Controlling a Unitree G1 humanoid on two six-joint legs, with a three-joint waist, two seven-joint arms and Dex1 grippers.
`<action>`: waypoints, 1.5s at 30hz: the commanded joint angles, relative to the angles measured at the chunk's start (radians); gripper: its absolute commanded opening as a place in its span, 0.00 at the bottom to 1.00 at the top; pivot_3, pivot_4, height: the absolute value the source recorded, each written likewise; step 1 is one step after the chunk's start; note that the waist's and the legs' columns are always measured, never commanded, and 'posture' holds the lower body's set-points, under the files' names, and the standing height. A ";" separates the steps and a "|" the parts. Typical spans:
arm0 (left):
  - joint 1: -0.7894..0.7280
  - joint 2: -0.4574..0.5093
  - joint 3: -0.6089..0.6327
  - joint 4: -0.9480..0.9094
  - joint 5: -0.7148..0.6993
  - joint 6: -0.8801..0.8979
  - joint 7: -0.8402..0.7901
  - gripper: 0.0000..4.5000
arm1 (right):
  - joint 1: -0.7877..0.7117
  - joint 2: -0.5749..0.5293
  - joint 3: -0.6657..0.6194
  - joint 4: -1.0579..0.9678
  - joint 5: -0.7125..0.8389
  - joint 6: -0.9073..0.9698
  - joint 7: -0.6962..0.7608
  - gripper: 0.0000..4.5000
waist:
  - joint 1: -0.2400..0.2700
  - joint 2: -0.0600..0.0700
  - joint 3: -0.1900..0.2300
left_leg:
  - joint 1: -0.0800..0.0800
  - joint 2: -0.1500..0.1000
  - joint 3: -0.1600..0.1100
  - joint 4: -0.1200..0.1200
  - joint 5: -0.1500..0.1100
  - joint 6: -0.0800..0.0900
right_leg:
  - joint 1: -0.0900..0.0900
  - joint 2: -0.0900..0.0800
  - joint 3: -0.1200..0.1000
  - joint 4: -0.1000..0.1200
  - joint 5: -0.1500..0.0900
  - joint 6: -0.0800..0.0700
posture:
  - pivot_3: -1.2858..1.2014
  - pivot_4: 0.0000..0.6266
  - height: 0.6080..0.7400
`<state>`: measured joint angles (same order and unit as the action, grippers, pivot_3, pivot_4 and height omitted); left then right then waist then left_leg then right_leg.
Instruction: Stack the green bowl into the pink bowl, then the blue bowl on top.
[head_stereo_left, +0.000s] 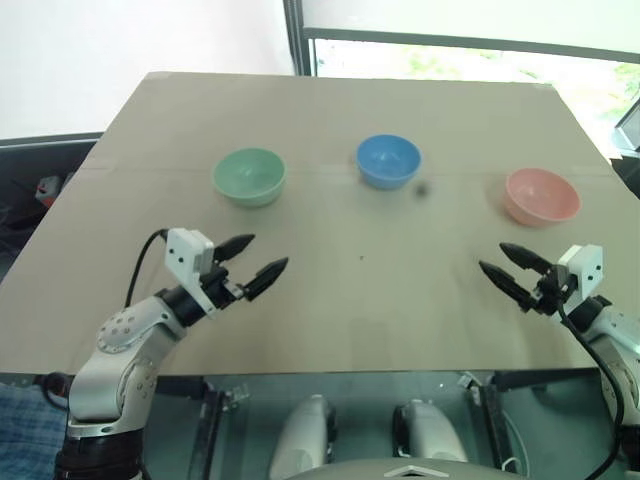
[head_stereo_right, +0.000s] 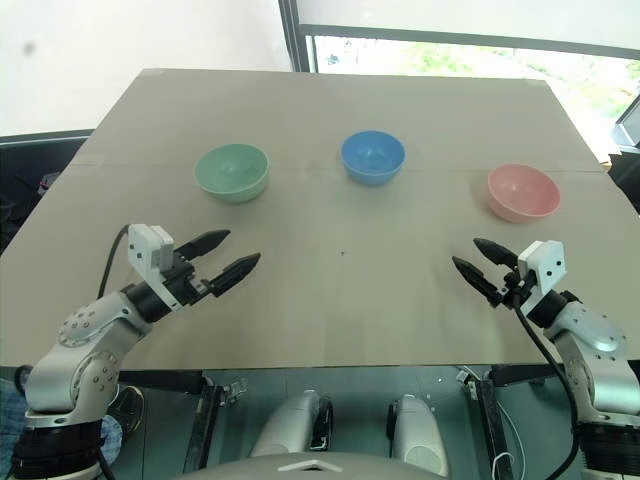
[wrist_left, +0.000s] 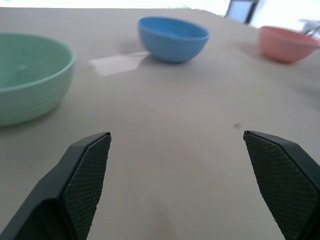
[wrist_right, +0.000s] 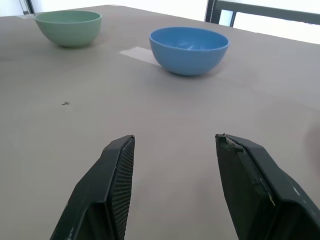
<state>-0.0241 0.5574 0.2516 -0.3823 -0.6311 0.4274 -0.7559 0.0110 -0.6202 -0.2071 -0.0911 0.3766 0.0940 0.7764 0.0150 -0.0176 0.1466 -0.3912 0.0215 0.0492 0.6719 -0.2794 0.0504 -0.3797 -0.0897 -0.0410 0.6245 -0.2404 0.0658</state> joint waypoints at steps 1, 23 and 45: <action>-0.043 -0.002 -0.029 -0.081 -0.098 0.050 -0.023 1.00 | -0.033 -0.033 0.023 -0.032 -0.138 0.060 -0.116 0.60 | -0.001 0.000 0.000 | 0.000 0.000 0.000 0.000 0.000 0.000 | 0.000 0.000 0.000 0.000 0.000 0.000 | 0.52 0.24 1.00; -0.197 -0.005 -0.140 -0.094 -0.189 0.081 -0.126 1.00 | -0.377 -0.251 0.113 0.208 -0.296 0.220 -0.067 0.97 | -0.002 0.000 0.001 | -0.002 0.000 0.001 0.000 0.000 0.000 | -0.001 0.003 0.001 -0.002 0.000 0.001 | 0.52 0.24 1.00; -0.186 -0.008 -0.177 -0.024 -0.003 -0.052 -0.126 1.00 | -0.910 -0.175 0.443 1.049 -0.637 -0.100 0.009 0.85 | -0.007 0.001 0.001 | -0.004 0.000 0.001 0.000 0.000 0.000 | -0.002 0.004 -0.001 -0.006 0.000 0.001 | 0.52 0.24 1.00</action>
<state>-0.2069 0.5581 0.0513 -0.4003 -0.6487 0.4197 -0.8899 -0.8793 -0.7921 0.2278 0.9341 -0.2445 0.0238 0.7756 0.0079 -0.0164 0.1479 -0.3955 0.0213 0.0499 0.6719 -0.2789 0.0501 -0.3816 -0.0863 -0.0418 0.6190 -0.2401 0.0668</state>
